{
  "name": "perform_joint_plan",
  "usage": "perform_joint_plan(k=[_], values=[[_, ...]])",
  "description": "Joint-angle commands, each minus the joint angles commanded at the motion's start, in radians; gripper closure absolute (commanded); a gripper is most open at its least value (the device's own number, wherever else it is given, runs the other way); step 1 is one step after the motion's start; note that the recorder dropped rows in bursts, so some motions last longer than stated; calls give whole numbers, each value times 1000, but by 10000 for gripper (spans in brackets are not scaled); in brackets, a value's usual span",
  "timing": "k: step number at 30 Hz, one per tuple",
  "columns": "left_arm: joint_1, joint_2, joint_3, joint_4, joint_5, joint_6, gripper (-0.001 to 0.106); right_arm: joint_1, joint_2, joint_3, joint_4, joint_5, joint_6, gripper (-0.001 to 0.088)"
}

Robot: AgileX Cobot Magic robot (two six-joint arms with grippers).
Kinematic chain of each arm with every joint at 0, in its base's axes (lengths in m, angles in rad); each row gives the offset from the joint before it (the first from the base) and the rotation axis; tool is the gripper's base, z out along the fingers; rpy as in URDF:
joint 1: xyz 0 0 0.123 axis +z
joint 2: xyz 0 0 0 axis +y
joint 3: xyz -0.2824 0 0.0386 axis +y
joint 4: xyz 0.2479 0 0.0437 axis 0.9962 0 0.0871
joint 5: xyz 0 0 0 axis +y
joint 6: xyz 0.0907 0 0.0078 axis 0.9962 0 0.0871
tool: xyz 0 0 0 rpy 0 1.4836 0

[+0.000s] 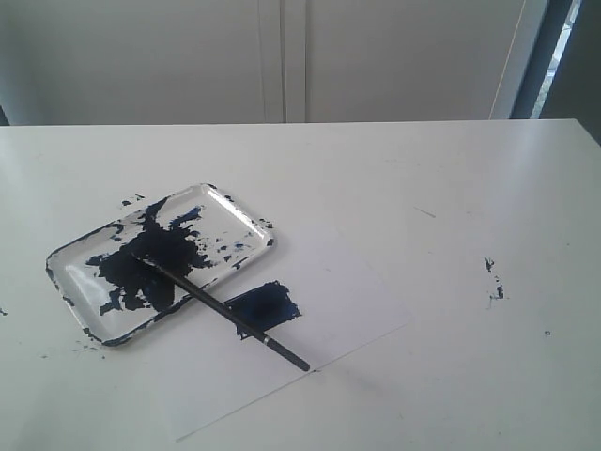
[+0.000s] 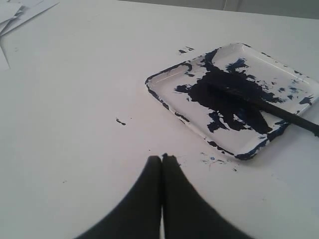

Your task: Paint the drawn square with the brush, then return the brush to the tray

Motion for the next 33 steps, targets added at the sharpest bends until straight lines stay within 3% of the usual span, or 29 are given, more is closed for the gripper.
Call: perform_joint_plan(k=[5,8,11,15,17,33], values=[[0,0,0,0,0,0,1053,0,0,0,13,0,0,868],[0,0,0,0,0,0,1053,0,0,0,221,0,0,868],[0,0,0,0,0,0,1053,0,0,0,304,34,-3,868],[0,0,0,0,0,0,1053,0,0,0,462,126,-270,868],[0,0,0,0,0,0,1053,0,0,0,529,126,-337,868],[0,0,0,0,0,0,1053,0,0,0,529,124,-340,868]])
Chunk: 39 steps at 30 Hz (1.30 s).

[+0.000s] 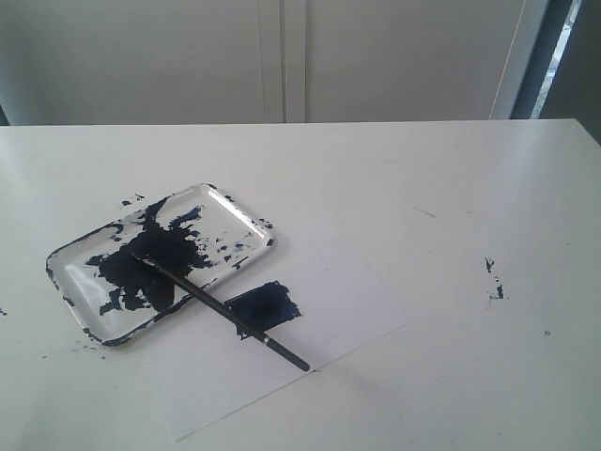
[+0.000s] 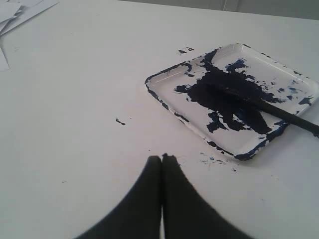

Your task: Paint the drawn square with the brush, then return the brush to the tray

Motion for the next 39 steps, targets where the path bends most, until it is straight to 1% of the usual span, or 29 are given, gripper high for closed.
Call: perform_joint_plan(k=[14,19,20,22,39], values=[[4,0,0,2,0,0,1053,0,0,0,0,0,0,868],[51,0,0,2,0,0,1053,0,0,0,0,0,0,868],[78,0,0,2,0,0,1053,0,0,0,0,0,0,868],[109,0,0,2,0,0,1053,0,0,0,0,0,0,868],[110,0,0,2,0,0,1053,0,0,0,0,0,0,868]])
